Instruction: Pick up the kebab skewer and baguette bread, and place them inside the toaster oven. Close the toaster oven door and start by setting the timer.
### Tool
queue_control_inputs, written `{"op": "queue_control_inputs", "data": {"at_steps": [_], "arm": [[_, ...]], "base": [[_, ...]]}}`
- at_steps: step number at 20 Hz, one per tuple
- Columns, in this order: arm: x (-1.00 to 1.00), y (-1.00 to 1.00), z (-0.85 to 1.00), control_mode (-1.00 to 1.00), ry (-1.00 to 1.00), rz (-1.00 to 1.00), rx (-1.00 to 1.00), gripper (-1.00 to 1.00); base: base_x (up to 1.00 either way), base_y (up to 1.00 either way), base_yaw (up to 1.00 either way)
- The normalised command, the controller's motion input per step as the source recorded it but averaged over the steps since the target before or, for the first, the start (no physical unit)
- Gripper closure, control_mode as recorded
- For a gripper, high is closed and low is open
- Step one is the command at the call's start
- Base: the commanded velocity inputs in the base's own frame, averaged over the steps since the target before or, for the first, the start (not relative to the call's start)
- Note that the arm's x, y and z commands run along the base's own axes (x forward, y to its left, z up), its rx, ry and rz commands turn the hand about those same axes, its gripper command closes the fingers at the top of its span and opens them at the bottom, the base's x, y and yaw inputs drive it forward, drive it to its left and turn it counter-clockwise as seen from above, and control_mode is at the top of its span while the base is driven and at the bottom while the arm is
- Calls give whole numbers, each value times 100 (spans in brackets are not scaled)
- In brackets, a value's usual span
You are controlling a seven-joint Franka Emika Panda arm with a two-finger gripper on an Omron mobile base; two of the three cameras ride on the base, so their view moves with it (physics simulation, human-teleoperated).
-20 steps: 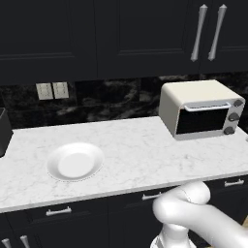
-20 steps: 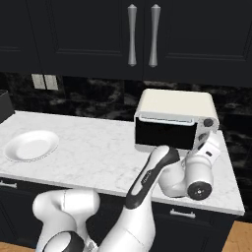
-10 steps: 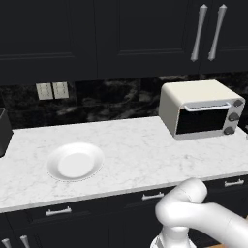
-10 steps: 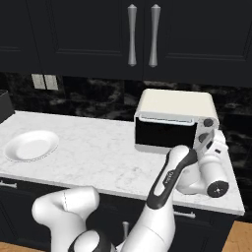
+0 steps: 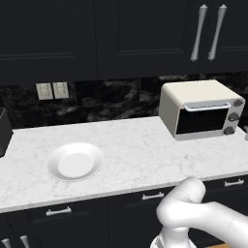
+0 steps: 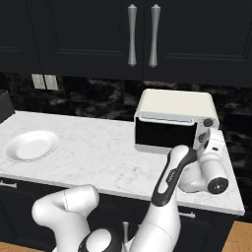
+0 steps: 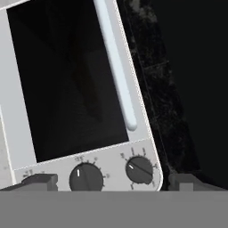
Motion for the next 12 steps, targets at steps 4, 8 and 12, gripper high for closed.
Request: {"op": "queue_control_inputs", "data": {"at_steps": [4,8,12], "arm": [[45,-1,-9,-100,0,0,-6,-100],[32,-17,-15,-100,0,0,-2,-100],[30,-8,-13,-100,0,0,0,-100]], "base": [[0,0,0],[0,0,0],[0,0,0]]}}
